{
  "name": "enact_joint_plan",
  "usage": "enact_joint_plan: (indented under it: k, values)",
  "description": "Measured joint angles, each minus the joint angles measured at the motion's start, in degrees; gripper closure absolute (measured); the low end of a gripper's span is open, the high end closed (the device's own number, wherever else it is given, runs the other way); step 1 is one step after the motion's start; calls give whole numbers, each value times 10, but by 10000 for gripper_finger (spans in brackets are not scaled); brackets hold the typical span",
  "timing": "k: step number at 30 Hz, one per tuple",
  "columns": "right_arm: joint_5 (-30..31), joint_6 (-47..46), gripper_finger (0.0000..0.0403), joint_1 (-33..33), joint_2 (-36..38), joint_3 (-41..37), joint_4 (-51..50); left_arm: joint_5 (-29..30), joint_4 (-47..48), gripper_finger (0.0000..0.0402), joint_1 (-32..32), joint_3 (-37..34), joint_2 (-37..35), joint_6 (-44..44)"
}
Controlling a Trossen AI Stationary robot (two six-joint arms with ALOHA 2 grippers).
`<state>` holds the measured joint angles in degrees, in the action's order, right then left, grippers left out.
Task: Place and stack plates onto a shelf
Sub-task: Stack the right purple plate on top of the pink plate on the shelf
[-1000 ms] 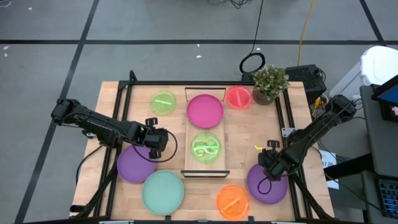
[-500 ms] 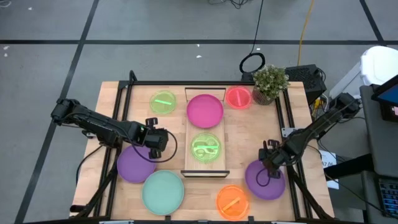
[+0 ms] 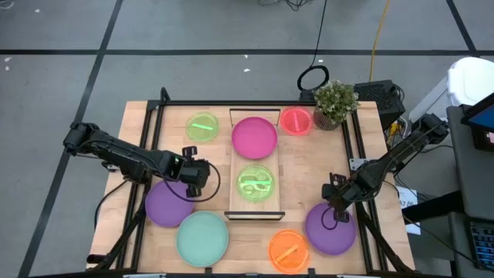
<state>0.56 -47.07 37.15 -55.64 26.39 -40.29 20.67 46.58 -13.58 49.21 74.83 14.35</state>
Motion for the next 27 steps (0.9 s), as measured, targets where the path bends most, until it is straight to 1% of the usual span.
enact_joint_plan:
  k: [6,10,15,18,23,27]
  values:
    - [0,-9,401,0,0,2,-3,0,-4,339,0,0,0,-5]
    - [6,-26,402,0,0,18,-8,0,-4,339,0,0,0,-5]
    - [6,-36,402,0,2,43,-31,3,-4,339,0,0,0,-5]
    - [1,-33,403,0,9,60,-62,3,-4,339,0,0,0,-5]
    - [-3,-28,403,0,47,86,-86,3,-4,339,0,0,0,-9]
    - [27,-28,403,-1,85,104,-92,4,-4,339,0,0,0,-19]
